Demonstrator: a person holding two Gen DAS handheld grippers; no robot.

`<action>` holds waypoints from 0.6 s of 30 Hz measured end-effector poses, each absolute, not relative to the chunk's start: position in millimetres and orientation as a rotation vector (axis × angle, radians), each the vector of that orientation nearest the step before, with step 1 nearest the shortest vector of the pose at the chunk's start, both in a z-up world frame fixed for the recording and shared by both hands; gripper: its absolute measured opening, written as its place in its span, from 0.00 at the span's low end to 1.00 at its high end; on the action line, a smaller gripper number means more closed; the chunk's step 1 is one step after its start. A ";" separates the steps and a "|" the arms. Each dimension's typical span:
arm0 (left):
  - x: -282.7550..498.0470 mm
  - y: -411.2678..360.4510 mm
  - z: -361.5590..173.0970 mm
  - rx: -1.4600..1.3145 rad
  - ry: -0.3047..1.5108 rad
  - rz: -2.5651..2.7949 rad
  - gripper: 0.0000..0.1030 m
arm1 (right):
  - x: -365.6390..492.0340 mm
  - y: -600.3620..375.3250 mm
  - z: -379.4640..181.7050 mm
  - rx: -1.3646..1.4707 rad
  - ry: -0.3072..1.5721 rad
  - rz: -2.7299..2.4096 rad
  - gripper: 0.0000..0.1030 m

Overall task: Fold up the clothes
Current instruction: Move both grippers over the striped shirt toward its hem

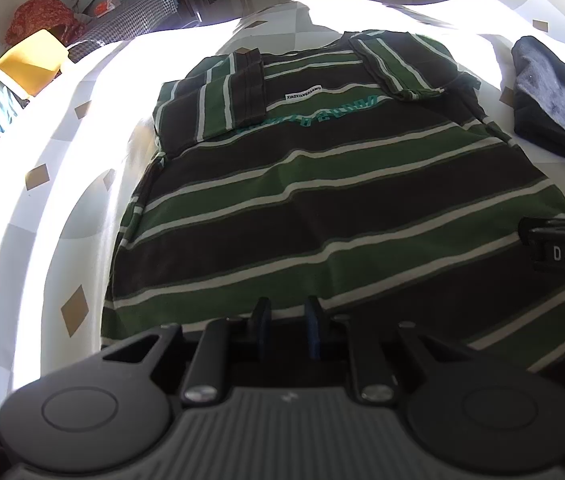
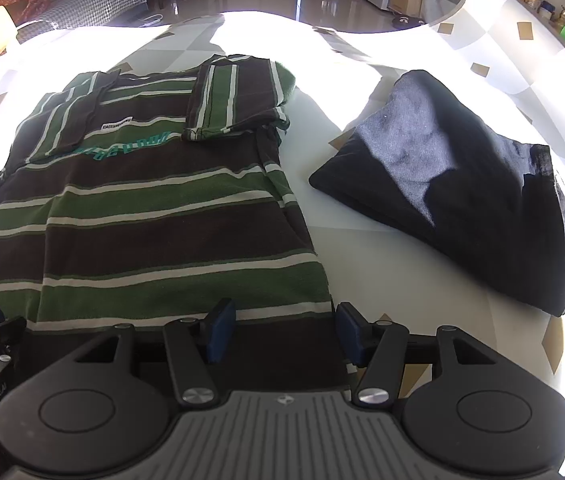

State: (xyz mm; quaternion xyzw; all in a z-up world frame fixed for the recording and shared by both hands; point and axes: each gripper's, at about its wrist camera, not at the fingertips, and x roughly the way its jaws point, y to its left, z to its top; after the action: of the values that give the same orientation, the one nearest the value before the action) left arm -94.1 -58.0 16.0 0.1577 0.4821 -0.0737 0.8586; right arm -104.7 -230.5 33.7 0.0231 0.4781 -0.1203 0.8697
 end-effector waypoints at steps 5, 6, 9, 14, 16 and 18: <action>-92.2 -57.6 16.4 0.322 1.021 -0.156 0.15 | -104.1 -227.9 33.6 0.046 1.000 -0.256 0.53; -91.7 -57.4 16.5 0.320 1.023 -0.157 0.15 | -103.8 -227.3 33.6 0.046 1.001 -0.257 0.53; -90.4 -57.4 16.8 0.315 1.028 -0.159 0.15 | -102.4 -226.0 33.7 0.049 1.004 -0.260 0.53; -88.4 -57.4 17.8 0.310 1.038 -0.160 0.15 | -99.8 -225.2 33.9 0.061 1.012 -0.266 0.55; -87.1 -56.8 18.2 0.302 1.045 -0.160 0.15 | -98.9 -225.4 34.1 0.065 1.016 -0.267 0.55; -85.4 -55.7 18.7 0.292 1.053 -0.160 0.15 | -97.8 -225.7 34.2 0.069 1.020 -0.269 0.55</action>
State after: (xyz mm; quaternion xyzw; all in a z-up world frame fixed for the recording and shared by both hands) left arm -85.4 -55.7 18.7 0.1388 0.5003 -0.0758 0.8513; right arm -97.8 -225.6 34.2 0.0331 0.4866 -0.1283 0.8635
